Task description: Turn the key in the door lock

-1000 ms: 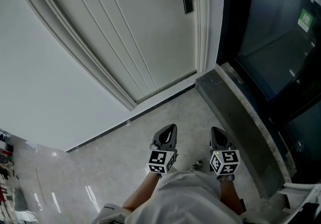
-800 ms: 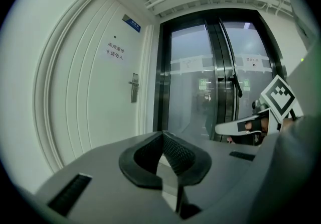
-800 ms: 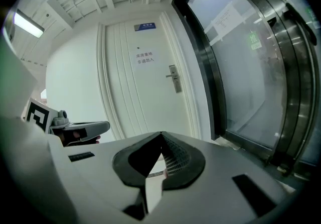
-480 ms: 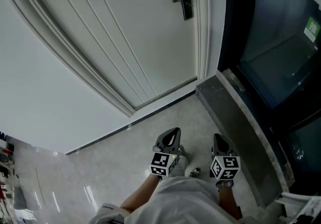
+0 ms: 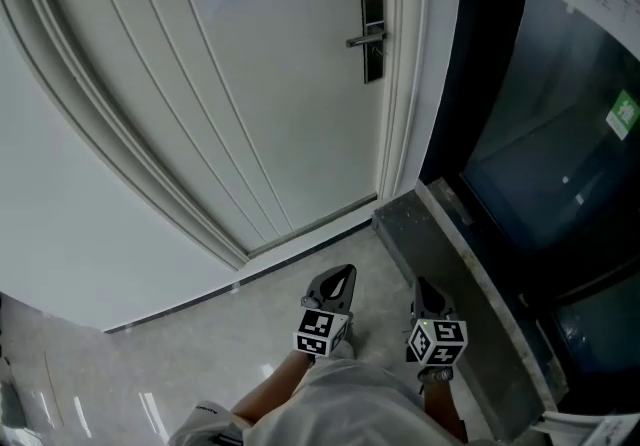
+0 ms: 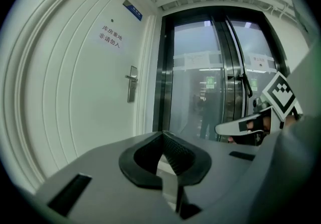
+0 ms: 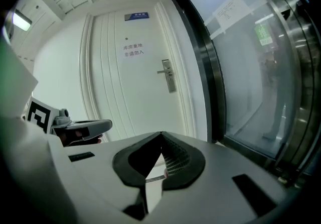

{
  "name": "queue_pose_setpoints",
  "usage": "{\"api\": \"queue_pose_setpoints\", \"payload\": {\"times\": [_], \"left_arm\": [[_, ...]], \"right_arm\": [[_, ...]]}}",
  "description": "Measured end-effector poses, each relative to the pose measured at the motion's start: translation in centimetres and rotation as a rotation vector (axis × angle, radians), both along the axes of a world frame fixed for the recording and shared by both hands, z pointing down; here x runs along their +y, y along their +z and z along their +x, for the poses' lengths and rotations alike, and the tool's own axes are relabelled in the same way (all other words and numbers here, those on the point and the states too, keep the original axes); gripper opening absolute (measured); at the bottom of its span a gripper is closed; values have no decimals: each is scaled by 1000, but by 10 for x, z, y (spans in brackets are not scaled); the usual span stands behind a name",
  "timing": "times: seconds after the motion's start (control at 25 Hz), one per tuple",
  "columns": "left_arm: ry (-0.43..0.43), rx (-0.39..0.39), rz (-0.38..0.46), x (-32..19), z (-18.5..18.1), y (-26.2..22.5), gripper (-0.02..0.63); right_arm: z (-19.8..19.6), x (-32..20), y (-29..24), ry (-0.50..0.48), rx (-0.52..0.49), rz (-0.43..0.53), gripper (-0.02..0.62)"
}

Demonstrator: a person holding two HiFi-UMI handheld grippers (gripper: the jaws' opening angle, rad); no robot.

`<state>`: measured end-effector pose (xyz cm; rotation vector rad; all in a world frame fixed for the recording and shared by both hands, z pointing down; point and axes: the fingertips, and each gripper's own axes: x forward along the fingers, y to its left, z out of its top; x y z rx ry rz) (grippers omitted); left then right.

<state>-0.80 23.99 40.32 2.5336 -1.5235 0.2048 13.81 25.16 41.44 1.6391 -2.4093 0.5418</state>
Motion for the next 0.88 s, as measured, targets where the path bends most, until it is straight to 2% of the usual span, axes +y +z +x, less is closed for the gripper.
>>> {"api": "queue_pose_setpoints", "payload": {"times": [0.28,0.44,0.6,0.88], "left_arm": [[15,26,48,-80,-27,-16,8],[-19,40,61,-109,-50,-20,8],[-20,22,61,-131,-60,-17,8],[-16,3,39,-166,-50,-7,8]], "right_arm": [[-25,-74,-22,29,25,56,2],[-50,-99,-14,-5,42,44,2],[-68,-121,-11,-29,72,54,2],[-56,-157,4,-23,73,32,2]]}}
